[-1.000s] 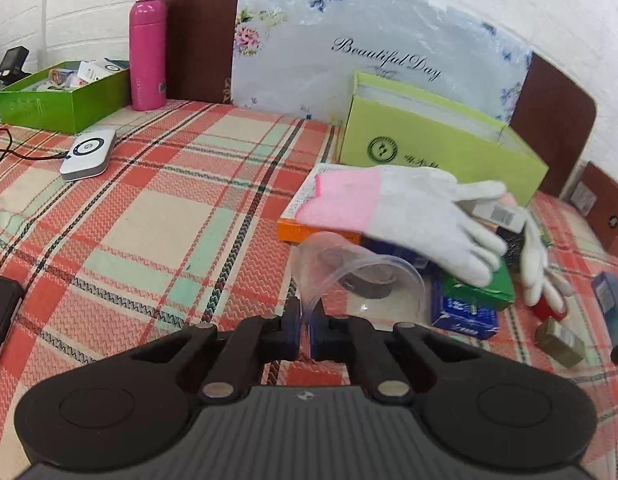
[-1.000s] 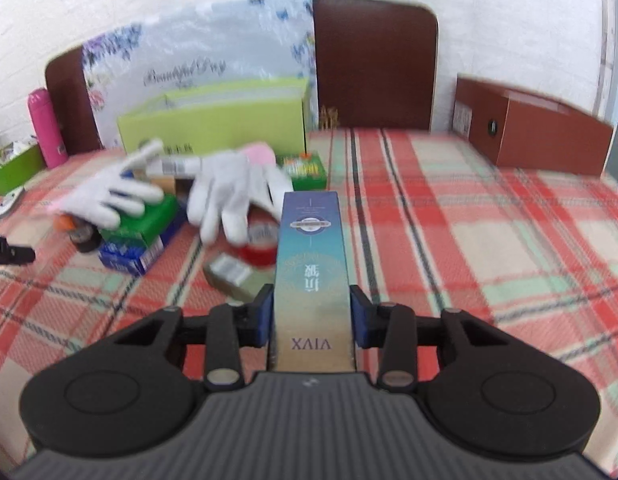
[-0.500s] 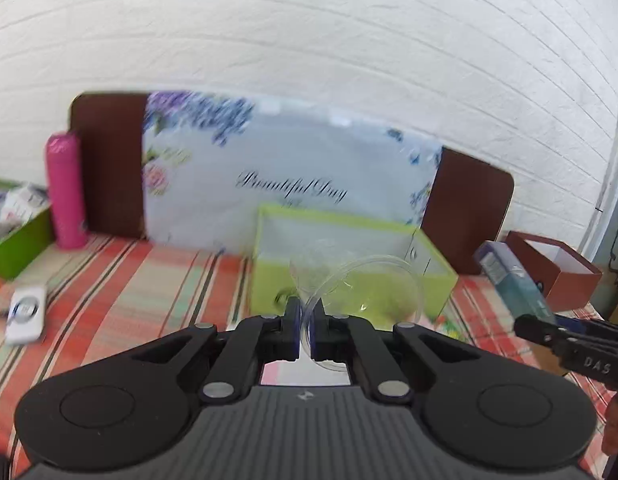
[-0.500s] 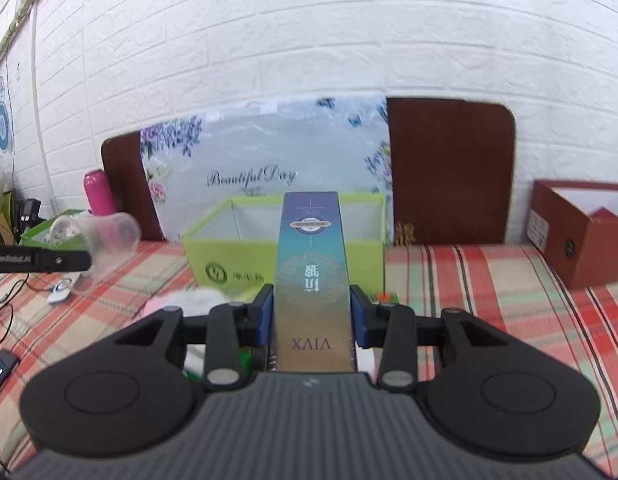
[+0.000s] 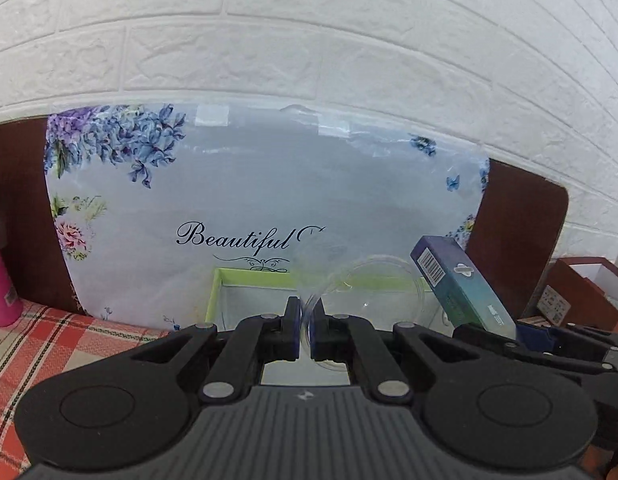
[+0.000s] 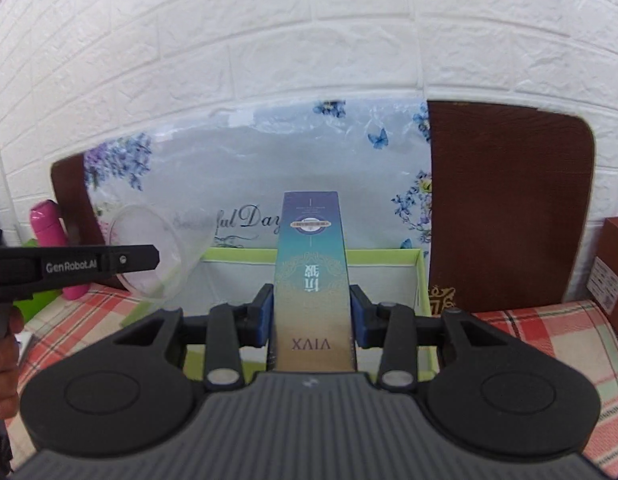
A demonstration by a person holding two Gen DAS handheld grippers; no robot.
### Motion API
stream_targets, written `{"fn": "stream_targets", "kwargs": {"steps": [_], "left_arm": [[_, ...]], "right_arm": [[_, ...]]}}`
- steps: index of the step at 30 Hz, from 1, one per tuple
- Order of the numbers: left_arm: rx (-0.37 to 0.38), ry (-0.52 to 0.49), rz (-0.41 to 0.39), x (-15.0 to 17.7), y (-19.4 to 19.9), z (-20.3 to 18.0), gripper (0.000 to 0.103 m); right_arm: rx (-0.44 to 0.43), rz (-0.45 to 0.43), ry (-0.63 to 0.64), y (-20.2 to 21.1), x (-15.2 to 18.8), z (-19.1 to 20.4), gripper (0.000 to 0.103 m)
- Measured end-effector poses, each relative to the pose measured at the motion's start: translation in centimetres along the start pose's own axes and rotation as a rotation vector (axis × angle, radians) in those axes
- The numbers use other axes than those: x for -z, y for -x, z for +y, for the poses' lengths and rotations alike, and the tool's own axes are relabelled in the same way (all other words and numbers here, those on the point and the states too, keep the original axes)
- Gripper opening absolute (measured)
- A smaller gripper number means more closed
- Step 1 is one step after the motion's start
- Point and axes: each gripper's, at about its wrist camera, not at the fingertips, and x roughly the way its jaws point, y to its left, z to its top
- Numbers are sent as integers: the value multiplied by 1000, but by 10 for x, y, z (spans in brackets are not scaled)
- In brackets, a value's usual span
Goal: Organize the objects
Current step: 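Carry the cup and VIXA box into the lime-green box and open both tools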
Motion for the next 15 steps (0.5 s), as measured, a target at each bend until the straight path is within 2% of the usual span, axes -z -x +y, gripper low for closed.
{"fn": "stream_targets", "kwargs": {"steps": [6, 7, 8, 9, 10, 11, 15], "left_arm": [[-11, -21, 40, 6, -36, 9, 2], [-22, -28, 33, 8, -38, 9, 6], [-40, -34, 23, 11, -40, 9, 28], [-59, -35, 24, 13, -43, 10, 50], [-79, -30, 39, 15, -45, 11, 88], [-93, -15, 33, 18, -44, 13, 95], [-71, 36, 36, 19, -30, 23, 95]], "right_arm": [[3, 68, 30, -55, 10, 2, 38], [-3, 84, 39, -61, 12, 3, 39], [-16, 107, 45, -67, 13, 4, 42], [-28, 132, 49, -72, 15, 4, 62], [-25, 136, 52, -72, 17, 4, 80], [-19, 124, 62, -69, 20, 4, 82], [16, 54, 117, -45, 17, 3, 86]]}}
